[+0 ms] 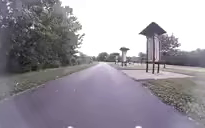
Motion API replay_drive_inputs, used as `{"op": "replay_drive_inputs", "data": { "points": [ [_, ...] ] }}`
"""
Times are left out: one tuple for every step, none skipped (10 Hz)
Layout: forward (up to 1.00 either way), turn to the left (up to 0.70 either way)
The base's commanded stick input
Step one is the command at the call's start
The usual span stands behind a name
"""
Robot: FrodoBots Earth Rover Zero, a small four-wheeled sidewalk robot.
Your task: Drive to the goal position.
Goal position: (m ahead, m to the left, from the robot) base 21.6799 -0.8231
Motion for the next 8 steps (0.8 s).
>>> {"op": "replay_drive_inputs", "data": {
  "points": [
    [0.7,0.0],
    [0.7,0.0],
    [0.7,0.0],
    [0.7,0.0],
    [0.7,0.0],
    [0.7,0.0],
    [0.7,0.0],
    [0.7,0.0]
  ]
}}
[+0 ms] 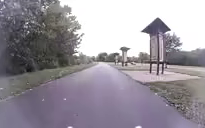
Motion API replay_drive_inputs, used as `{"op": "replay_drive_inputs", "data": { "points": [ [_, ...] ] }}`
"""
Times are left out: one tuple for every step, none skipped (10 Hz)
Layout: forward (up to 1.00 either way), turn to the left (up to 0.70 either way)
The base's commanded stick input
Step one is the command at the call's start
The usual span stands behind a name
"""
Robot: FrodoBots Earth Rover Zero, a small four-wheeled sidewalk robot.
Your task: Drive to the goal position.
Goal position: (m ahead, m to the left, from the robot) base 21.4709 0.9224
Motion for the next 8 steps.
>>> {"op": "replay_drive_inputs", "data": {
  "points": [
    [0.7,0.0],
    [0.7,0.0],
    [0.7,0.0],
    [0.7,0.0],
    [0.7,0.0],
    [0.7,0.0],
    [0.7,0.0],
    [0.7,0.0]
  ]
}}
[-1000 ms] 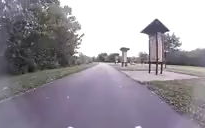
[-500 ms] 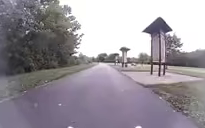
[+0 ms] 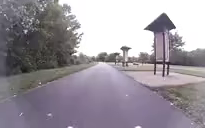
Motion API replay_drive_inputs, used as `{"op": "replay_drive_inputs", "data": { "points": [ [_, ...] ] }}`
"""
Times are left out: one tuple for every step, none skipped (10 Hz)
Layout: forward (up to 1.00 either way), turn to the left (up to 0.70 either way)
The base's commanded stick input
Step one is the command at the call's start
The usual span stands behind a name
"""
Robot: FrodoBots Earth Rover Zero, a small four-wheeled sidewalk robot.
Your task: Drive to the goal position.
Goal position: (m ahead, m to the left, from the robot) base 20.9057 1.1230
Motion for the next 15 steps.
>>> {"op": "replay_drive_inputs", "data": {
  "points": [
    [0.7,0.0],
    [0.7,0.0],
    [0.7,0.0],
    [0.7,0.0],
    [0.7,0.0],
    [0.7,0.0],
    [0.7,0.0],
    [0.7,0.0],
    [0.7,-0.02],
    [0.7,-0.08],
    [0.7,-0.13],
    [0.7,-0.08],
    [0.7,-0.04],
    [0.7,0.0],
    [0.7,0.0]
  ]
}}
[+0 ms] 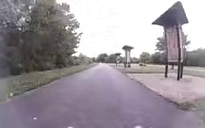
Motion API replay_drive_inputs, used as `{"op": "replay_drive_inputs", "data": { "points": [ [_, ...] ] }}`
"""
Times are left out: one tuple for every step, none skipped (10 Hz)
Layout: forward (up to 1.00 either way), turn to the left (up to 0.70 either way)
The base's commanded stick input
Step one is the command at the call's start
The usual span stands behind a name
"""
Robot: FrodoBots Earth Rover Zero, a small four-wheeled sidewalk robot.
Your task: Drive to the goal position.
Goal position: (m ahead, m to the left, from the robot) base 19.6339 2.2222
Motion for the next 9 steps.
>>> {"op": "replay_drive_inputs", "data": {
  "points": [
    [0.7,0.0],
    [0.7,0.0],
    [0.7,0.0],
    [0.7,0.0],
    [0.7,0.0],
    [0.7,0.0],
    [0.7,0.0],
    [0.7,0.0],
    [0.7,0.0]
  ]
}}
